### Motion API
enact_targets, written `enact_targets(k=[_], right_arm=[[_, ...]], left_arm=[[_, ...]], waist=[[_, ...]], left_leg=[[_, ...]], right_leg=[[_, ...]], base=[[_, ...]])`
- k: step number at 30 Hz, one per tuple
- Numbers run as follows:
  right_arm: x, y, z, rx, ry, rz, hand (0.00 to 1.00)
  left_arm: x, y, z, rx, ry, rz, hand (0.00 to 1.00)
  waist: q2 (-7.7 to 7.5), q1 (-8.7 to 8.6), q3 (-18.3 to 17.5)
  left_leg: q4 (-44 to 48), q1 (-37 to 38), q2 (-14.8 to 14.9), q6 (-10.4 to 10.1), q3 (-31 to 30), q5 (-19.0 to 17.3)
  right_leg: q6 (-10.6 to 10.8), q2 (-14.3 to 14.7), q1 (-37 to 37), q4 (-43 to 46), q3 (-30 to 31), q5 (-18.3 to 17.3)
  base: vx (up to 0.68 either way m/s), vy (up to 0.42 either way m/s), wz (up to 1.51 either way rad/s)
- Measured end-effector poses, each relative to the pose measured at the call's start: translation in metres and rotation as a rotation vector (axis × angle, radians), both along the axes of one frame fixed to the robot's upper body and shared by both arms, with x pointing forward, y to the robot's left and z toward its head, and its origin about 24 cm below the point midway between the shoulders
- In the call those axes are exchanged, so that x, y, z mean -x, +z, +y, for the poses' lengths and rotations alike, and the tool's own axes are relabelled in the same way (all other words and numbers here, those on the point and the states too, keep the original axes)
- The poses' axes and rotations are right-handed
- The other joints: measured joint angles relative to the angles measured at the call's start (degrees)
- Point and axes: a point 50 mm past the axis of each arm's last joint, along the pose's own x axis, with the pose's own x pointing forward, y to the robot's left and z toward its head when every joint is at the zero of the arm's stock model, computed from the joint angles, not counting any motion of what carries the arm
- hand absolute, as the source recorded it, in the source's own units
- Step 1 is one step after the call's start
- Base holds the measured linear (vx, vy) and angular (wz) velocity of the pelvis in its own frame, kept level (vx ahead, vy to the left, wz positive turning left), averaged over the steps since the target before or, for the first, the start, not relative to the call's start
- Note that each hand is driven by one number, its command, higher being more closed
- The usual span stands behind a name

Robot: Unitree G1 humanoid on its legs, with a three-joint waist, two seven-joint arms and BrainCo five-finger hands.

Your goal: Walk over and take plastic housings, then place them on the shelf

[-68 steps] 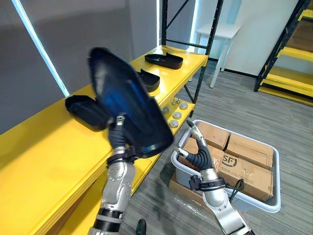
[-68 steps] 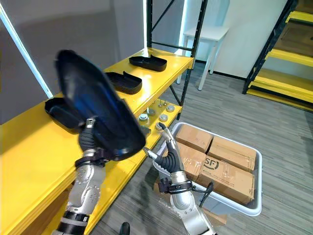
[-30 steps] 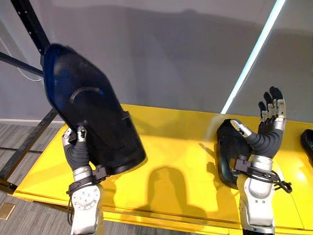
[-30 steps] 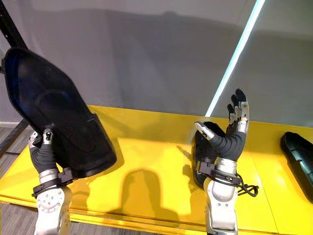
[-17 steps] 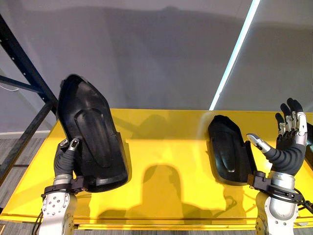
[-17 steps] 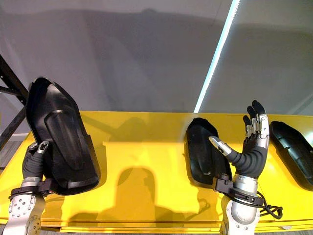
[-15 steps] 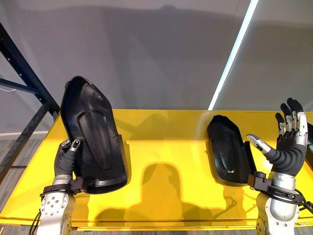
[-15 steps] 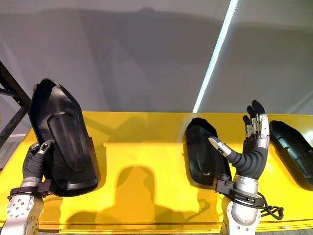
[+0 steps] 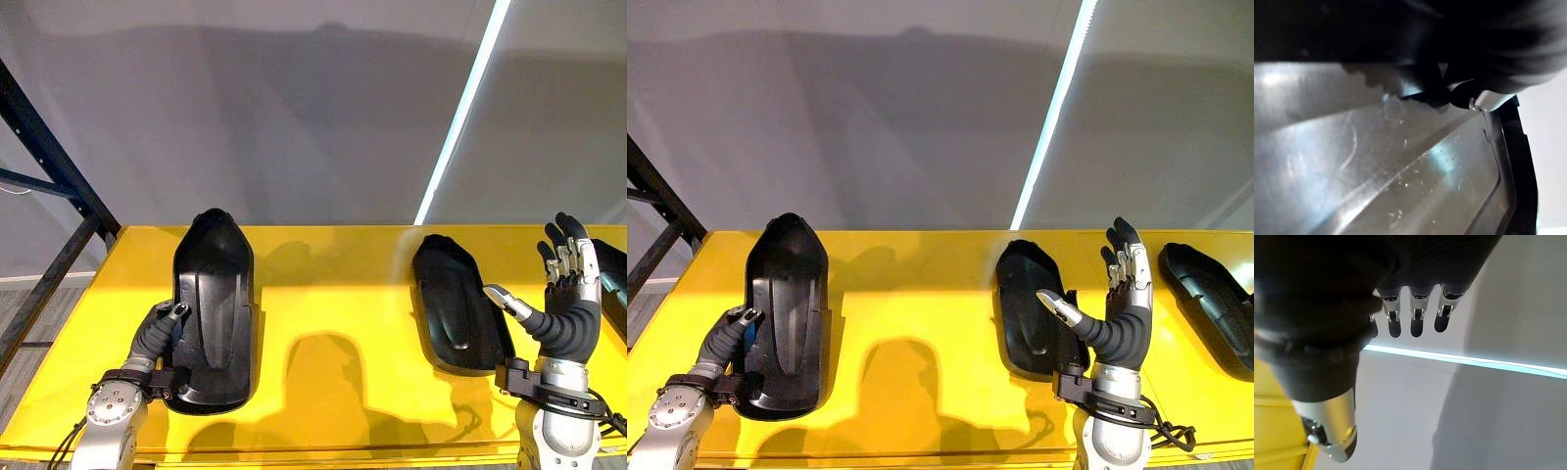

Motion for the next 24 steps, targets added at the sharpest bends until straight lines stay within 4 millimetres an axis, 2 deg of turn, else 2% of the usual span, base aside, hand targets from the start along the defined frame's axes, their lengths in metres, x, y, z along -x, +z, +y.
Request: enact_targets(k=[1,7,15,24], right_arm=[[0.000,-0.001,0.001,0.002,0.007,0.005,0.00],[0.001,-0.004,0.002,0.006,0.024,0.029,0.00],[0.001,-0.005,0.003,0.007,0.033,0.033,0.00],[-0.001,-0.007,0.009,-0.020,0.054,0.035,0.00]], left_arm=[[0.000,-0.003,0.001,-0.010,-0.002,0.019,0.00],[-0.007,-0.009,0.004,-0.051,0.017,0.060,0.00],[-0.029,-0.007,-0.006,-0.034,0.077,0.011,0.00],[-0.045,0.012,-0.011,0.056,0.202,-0.125,0.00]], waist=[[0.31,-0.06,-0.22],[0.47,-0.84,-0.33],[0.47,-1.26,-0.35],[0.63,-1.98,-0.30]], left_leg=[[-0.47,0.00,-0.01,-0.03,0.15,0.28],[-2.94,0.81,-0.06,-0.21,0.07,1.83],[-3.63,1.11,-0.10,-0.15,0.22,2.27],[-3.87,1.59,0.00,-0.18,0.29,2.38]], right_leg=[[0.04,0.08,-0.02,-0.36,0.18,0.28],[-0.02,0.37,-0.16,-0.74,0.14,0.51],[0.04,0.49,-0.23,-0.81,0.29,0.59],[0.04,0.67,0.00,-0.85,0.39,0.59]], base=[[-0.02,-0.004,-0.07],[-0.02,-0.007,0.01],[-0.01,-0.001,-0.01],[-0.01,-0.001,-0.01]])
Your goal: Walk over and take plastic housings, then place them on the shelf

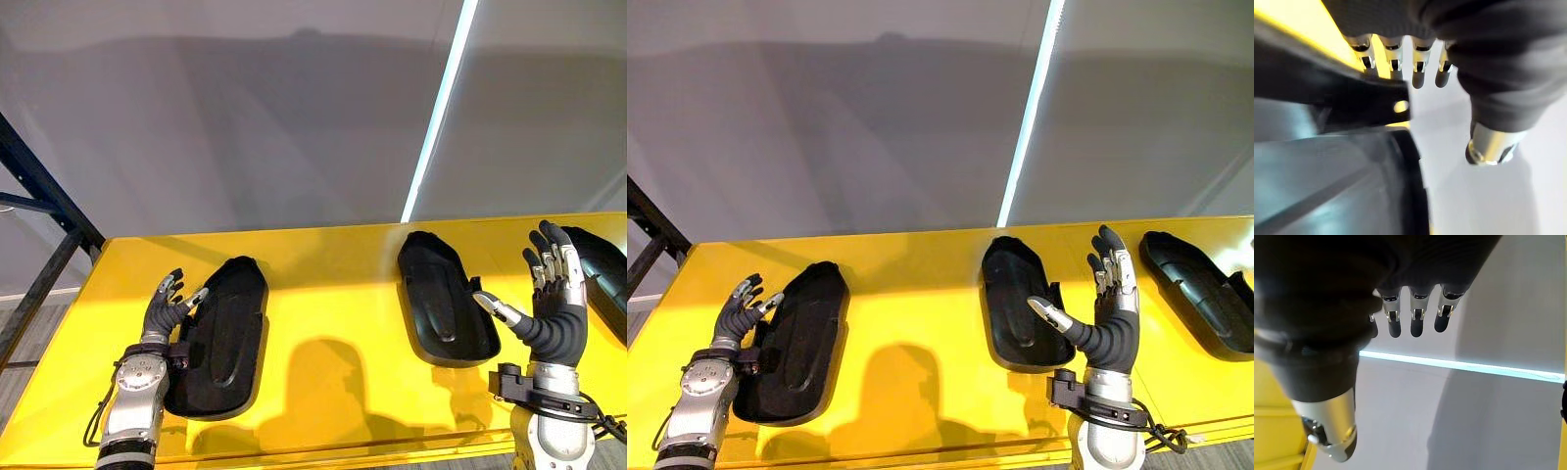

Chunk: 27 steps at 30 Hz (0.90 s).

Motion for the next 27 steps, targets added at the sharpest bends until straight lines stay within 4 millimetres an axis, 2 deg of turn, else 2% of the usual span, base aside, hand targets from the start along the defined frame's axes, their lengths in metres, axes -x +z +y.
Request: enact_targets(k=[1,2,3,4,5,7,8,11,12,15,18,23,27], right_arm=[[0.000,0.000,0.001,-0.002,0.006,0.001,0.00],[-0.001,0.000,0.002,-0.003,0.009,0.002,0.00],[-0.001,-0.001,0.002,-0.004,0.011,0.003,0.00],[-0.001,-0.001,0.003,-0.007,0.013,0.004,0.00],[-0.001,-0.001,0.003,-0.009,0.012,0.004,0.00],[-0.001,-0.002,0.004,-0.021,0.008,0.005,0.00],[-0.001,-0.002,0.004,-0.020,0.008,0.005,0.00],[-0.002,-0.003,0.003,-0.022,0.007,0.009,0.00],[-0.002,-0.002,0.004,-0.026,0.007,0.005,0.00],[-0.002,-0.004,0.005,-0.052,0.002,0.004,0.00],[-0.004,-0.005,0.014,-0.082,0.036,0.005,0.00],[-0.014,-0.010,0.029,-0.117,0.104,0.014,0.00],[-0.022,-0.012,0.034,-0.138,0.110,0.017,0.00]], left_arm=[[0.000,0.008,-0.001,0.019,0.014,-0.048,0.00],[0.000,0.022,-0.004,0.032,0.032,-0.123,1.00],[0.001,0.031,-0.006,0.034,0.038,-0.168,1.00],[0.004,0.051,-0.010,0.023,0.055,-0.269,1.00],[0.007,0.062,-0.012,0.005,0.069,-0.319,1.00],[0.025,0.094,-0.018,-0.106,0.178,-0.491,1.00],[0.031,0.100,-0.018,-0.130,0.211,-0.526,1.00],[0.070,0.112,-0.022,-0.212,0.353,-0.656,1.00],[0.090,0.114,-0.026,-0.226,0.387,-0.693,1.00],[0.117,0.110,-0.037,-0.205,0.403,-0.721,1.00],[0.134,0.099,-0.057,-0.083,0.342,-0.698,1.00],[0.144,0.069,-0.084,0.182,0.196,-0.551,1.00],[0.139,0.046,-0.104,0.384,0.056,-0.447,1.00]], waist=[[0.02,-0.02,0.01],[0.05,0.04,0.03],[0.07,0.09,0.04],[0.13,0.27,0.06],[0.19,0.41,0.06],[0.68,0.77,-0.14],[0.89,0.77,-0.15],[1.72,0.81,-0.12],[1.90,1.49,-0.25],[1.90,2.77,-0.24],[1.82,2.81,-0.21],[1.14,3.11,0.24],[0.68,3.85,0.72]], left_leg=[[0.00,-0.01,0.00,0.00,-0.02,0.01],[0.01,0.00,-0.03,0.02,-0.15,0.02],[0.01,0.02,-0.04,0.04,-0.25,0.04],[0.01,0.06,-0.05,0.05,-0.37,0.05],[0.01,0.07,-0.06,0.06,-0.41,0.06],[0.01,0.14,-0.07,0.07,-0.58,0.07],[0.01,0.22,-0.08,0.07,-0.76,0.07],[-0.01,1.07,-0.03,0.05,-1.83,0.05],[-0.02,1.04,-0.04,0.05,-1.90,0.05],[-0.05,0.91,-0.26,0.09,-2.73,0.40],[-0.31,0.23,-0.77,0.30,-5.04,0.87],[-0.33,-1.06,-1.62,0.61,-8.43,2.01],[-0.30,-2.76,-2.34,1.08,-12.20,3.40]], right_leg=[[0.00,0.00,0.00,-0.01,-0.02,0.00],[0.00,-0.01,0.08,-0.03,-0.07,0.00],[0.00,-0.01,0.14,-0.04,-0.12,0.00],[0.00,-0.04,0.23,-0.04,-0.21,0.00],[0.00,-0.06,0.26,-0.04,-0.25,0.00],[0.00,-0.14,0.43,-0.04,-0.40,0.00],[0.00,-0.16,0.58,-0.04,-0.50,-0.01],[0.01,-0.18,2.04,-0.11,-1.64,-0.04],[0.02,-0.19,2.07,-0.13,-1.69,-0.05],[0.15,-0.40,2.28,-0.15,-2.12,-0.15],[0.56,-0.97,2.98,-0.04,-4.48,-0.48],[1.10,-1.71,3.28,0.50,-7.77,-0.85],[1.34,-2.26,3.38,0.87,-11.34,-1.02]], base=[[0.00,0.000,0.00],[-0.03,0.001,0.04],[-0.01,0.001,0.05],[-0.01,0.002,0.04],[-0.02,0.005,0.04],[-0.01,0.003,0.02],[-0.01,0.003,0.08],[-0.03,-0.005,0.16],[-0.04,-0.002,0.11],[-0.05,-0.006,0.14],[-0.07,-0.009,0.37],[-0.05,-0.004,0.33],[-0.04,-0.010,0.55]])
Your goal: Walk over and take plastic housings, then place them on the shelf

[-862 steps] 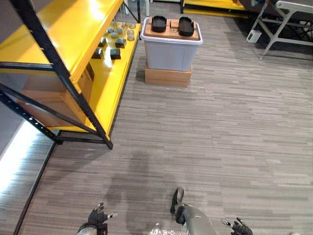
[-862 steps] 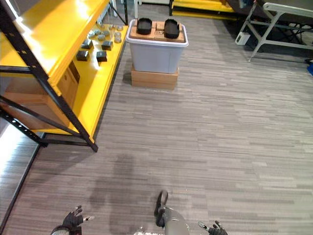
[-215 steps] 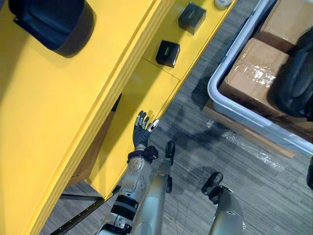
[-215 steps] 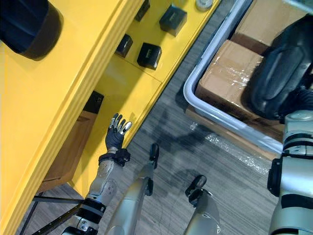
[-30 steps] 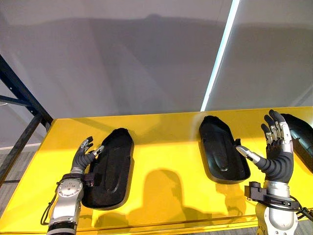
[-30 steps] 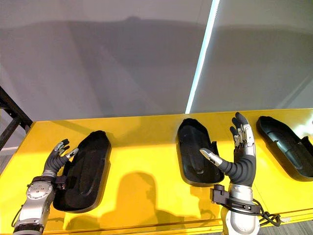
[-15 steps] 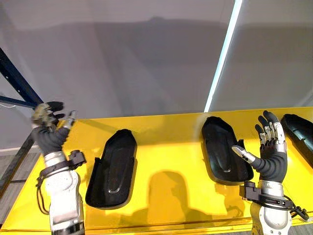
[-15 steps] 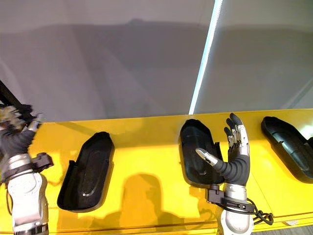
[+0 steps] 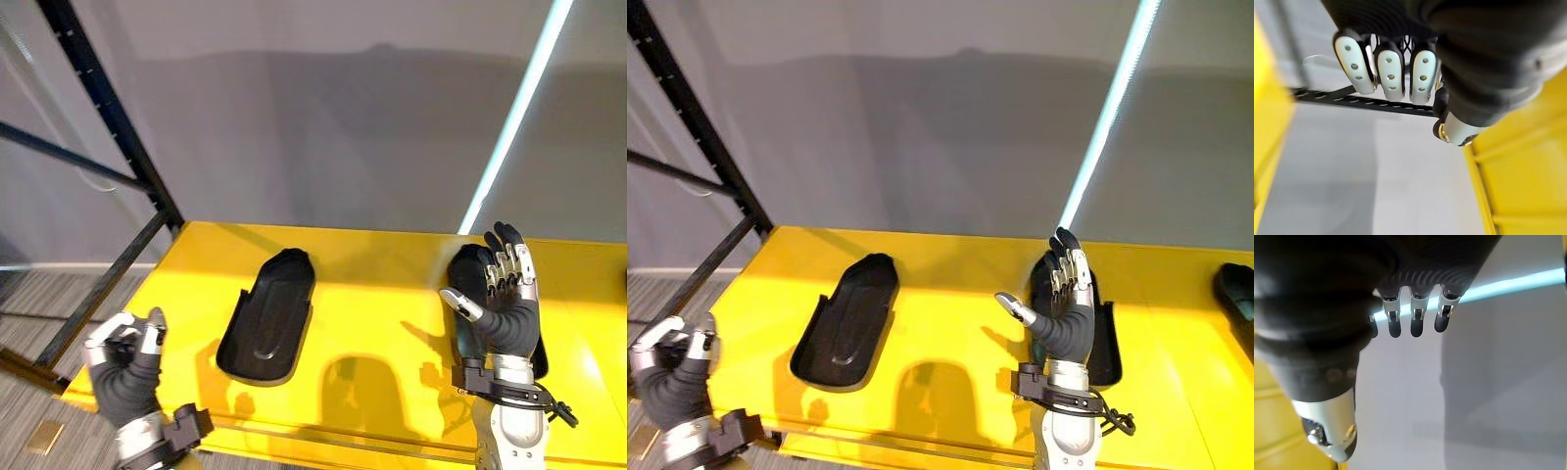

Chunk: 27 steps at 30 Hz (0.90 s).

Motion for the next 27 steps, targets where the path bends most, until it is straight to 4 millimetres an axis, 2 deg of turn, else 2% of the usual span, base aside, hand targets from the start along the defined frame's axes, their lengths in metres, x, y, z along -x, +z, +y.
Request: enact_targets(k=[2,6,13,17,21,27], right_arm=[[-0.005,0.006,0.004,-0.005,0.009,-0.029,0.00],[-0.010,0.006,0.006,-0.007,0.016,-0.031,0.00],[-0.010,0.006,0.004,-0.005,0.004,-0.031,0.00],[-0.010,0.006,0.004,-0.009,-0.003,-0.032,0.00],[-0.010,0.006,0.004,-0.010,-0.003,-0.032,0.00],[-0.010,0.006,0.003,-0.013,-0.003,-0.034,0.00]], left_arm=[[-0.002,-0.019,-0.013,0.062,-0.112,0.079,1.00],[-0.002,-0.040,-0.022,0.081,-0.212,0.180,1.00],[0.005,-0.067,-0.027,0.104,-0.318,0.309,1.00],[0.006,-0.075,-0.034,0.124,-0.379,0.344,1.00],[0.002,-0.073,-0.034,0.116,-0.392,0.330,1.00],[-0.013,-0.071,-0.035,0.087,-0.418,0.296,1.00]], waist=[[-0.43,0.52,0.76],[-1.66,1.83,2.05],[-2.15,1.79,2.75],[-2.57,1.76,3.01],[-2.69,1.66,3.14],[-2.77,1.47,3.18]], left_leg=[[0.13,-0.52,-0.31,0.18,-1.93,0.82],[0.16,-1.21,-0.53,0.06,-3.50,1.17],[0.22,-1.82,-1.33,0.39,-3.87,1.37],[0.24,-2.17,-1.27,0.36,-3.56,1.34],[0.26,-2.22,-1.19,0.34,-2.78,1.27],[0.25,-1.41,-0.86,0.12,-0.72,0.67]], right_leg=[[0.00,-0.31,0.27,0.17,-1.95,0.00],[0.08,-0.42,0.55,0.46,-3.27,-0.09],[0.67,-1.30,-0.24,1.82,-4.01,-0.78],[0.65,-1.27,-0.77,1.84,-3.73,-0.78],[0.63,-1.29,-1.31,2.02,-2.85,-0.76],[0.60,-1.21,-1.51,2.03,-0.91,-0.73]], base=[[-0.02,0.004,0.46],[-0.04,0.006,0.24],[-0.02,0.008,0.06],[-0.01,0.002,-0.02],[-0.02,0.005,-0.10],[-0.03,0.001,-0.16]])
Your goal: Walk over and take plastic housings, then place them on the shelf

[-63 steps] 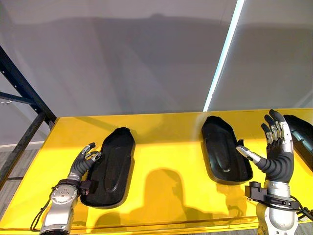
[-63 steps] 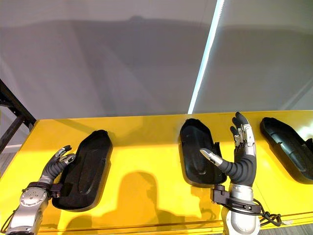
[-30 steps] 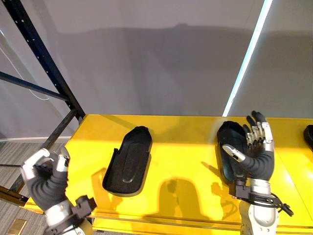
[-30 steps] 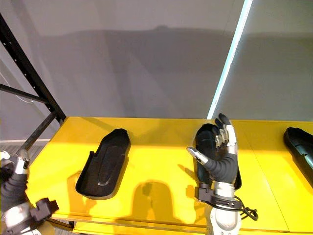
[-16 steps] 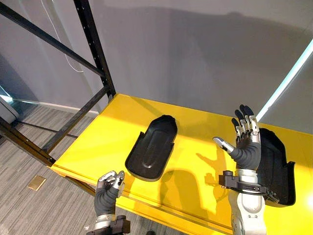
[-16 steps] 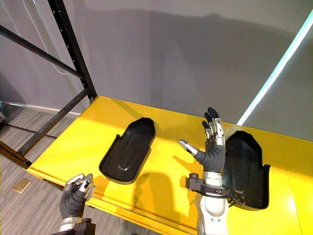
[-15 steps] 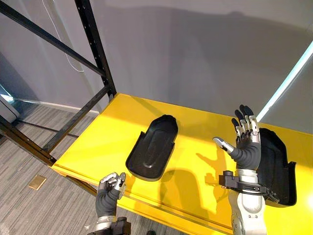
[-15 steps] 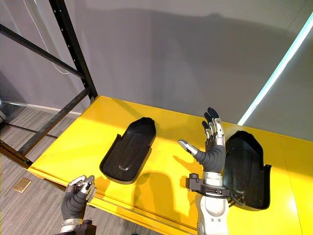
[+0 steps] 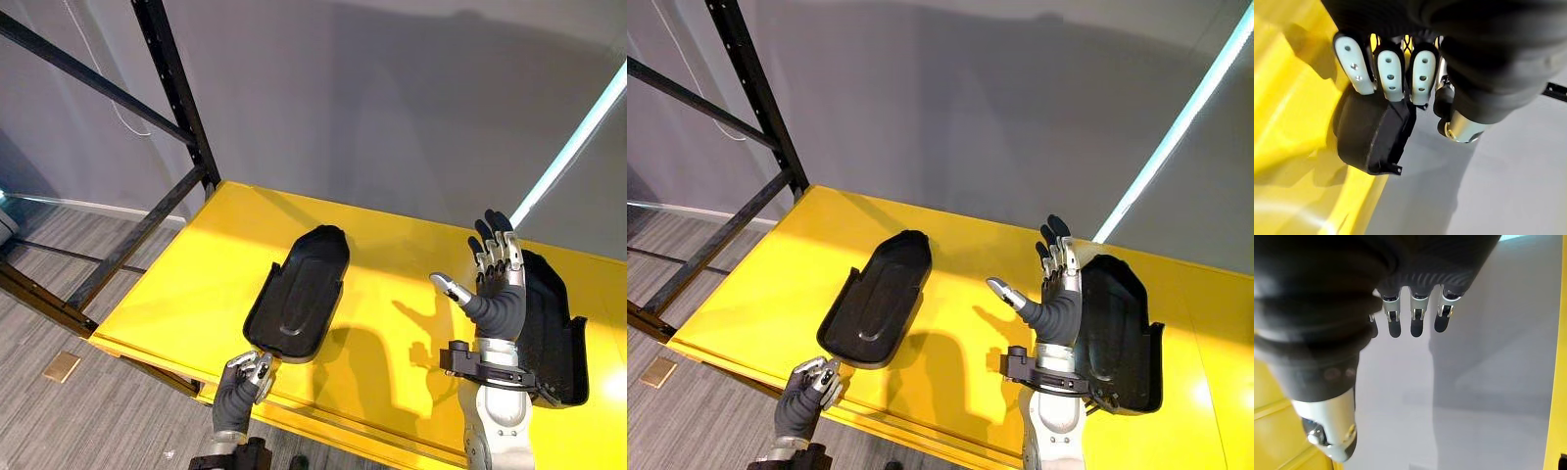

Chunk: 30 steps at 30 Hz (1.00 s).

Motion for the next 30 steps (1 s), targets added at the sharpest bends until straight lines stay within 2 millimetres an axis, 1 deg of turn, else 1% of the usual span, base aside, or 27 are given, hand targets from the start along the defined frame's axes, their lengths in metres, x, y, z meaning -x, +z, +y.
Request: enact_targets(k=[3,5,11,12,17,22,23,27,29,30], right_arm=[[0.000,0.001,-0.002,0.001,-0.010,-0.007,0.00],[0.000,0.002,-0.004,0.000,-0.019,-0.008,0.00],[0.002,0.003,-0.012,-0.011,-0.044,-0.014,0.00],[0.003,0.002,-0.012,-0.023,-0.043,-0.013,0.00],[0.004,0.000,-0.012,-0.050,-0.042,-0.006,0.00],[0.006,-0.003,-0.014,-0.059,-0.053,0.007,0.00],[0.006,-0.003,-0.015,-0.057,-0.058,0.007,0.00],[0.007,-0.004,-0.017,-0.053,-0.065,0.011,0.00],[0.007,-0.004,-0.017,-0.053,-0.065,0.011,0.00],[0.007,-0.004,-0.018,-0.052,-0.067,0.011,0.00]], left_arm=[[-0.004,0.002,0.001,-0.003,0.002,-0.016,1.00],[-0.005,0.002,0.004,-0.010,0.014,-0.016,1.00],[-0.011,-0.006,0.011,-0.027,0.057,0.013,1.00],[-0.011,-0.007,0.011,-0.026,0.063,0.018,1.00],[-0.019,-0.008,0.015,-0.036,0.093,0.015,1.00],[-0.022,-0.009,0.022,-0.059,0.133,0.019,1.00],[-0.023,-0.010,0.023,-0.061,0.141,0.021,1.00],[-0.024,-0.011,0.025,-0.078,0.164,0.030,1.00],[-0.024,-0.009,0.025,-0.074,0.174,0.021,1.00],[-0.024,0.000,0.026,-0.065,0.193,-0.013,1.00]], waist=[[-0.01,-0.43,-0.02],[-0.03,-1.27,-0.03],[-0.01,-1.41,-0.05],[-0.02,-1.82,-0.07],[0.05,-2.55,-0.14],[0.13,-2.67,-0.23],[0.14,-2.66,-0.34],[0.21,-2.68,-0.98],[0.25,-2.68,-1.15],[0.24,-2.68,-1.16]], left_leg=[[0.00,0.10,0.28,-0.04,1.46,-0.36],[0.00,0.16,0.37,-0.10,1.78,-0.50],[0.00,1.14,0.97,-0.20,3.85,-1.02],[-0.01,1.15,1.02,-0.19,3.96,-1.04],[0.00,1.45,1.16,-0.26,4.24,-1.08],[-0.03,1.55,1.29,-0.45,4.81,-1.27],[-0.16,1.56,1.37,-0.77,4.93,-1.53],[-0.19,1.58,1.65,-0.62,5.02,-1.42],[-0.17,1.60,1.70,-0.60,5.01,-1.39],[-0.01,1.67,1.73,-0.59,4.99,-1.37]], right_leg=[[-0.23,0.23,-0.72,-0.01,1.55,0.20],[-0.26,0.35,-0.81,-0.05,1.92,0.24],[-0.45,0.81,-0.89,-0.43,4.14,0.37],[-0.47,0.85,-0.88,-0.54,4.19,0.39],[-0.57,1.01,-0.73,-0.85,4.43,0.50],[-0.62,1.14,-0.75,-0.91,4.89,0.59],[-0.64,1.24,-0.75,-0.92,5.01,0.59],[-0.70,1.55,-0.75,-1.12,5.13,0.63],[-0.71,1.62,-0.73,-1.16,5.13,0.64],[-0.73,1.66,-0.73,-1.17,5.12,0.65]], base=[[-0.03,0.001,-0.26],[-0.02,-0.004,-0.19],[-0.02,-0.005,-0.19],[-0.01,-0.005,-0.04],[-0.01,-0.002,-0.01],[-0.03,0.001,-0.06],[-0.04,-0.004,-0.05],[-0.01,-0.002,-0.01],[0.00,0.000,0.00],[0.00,0.000,0.00]])
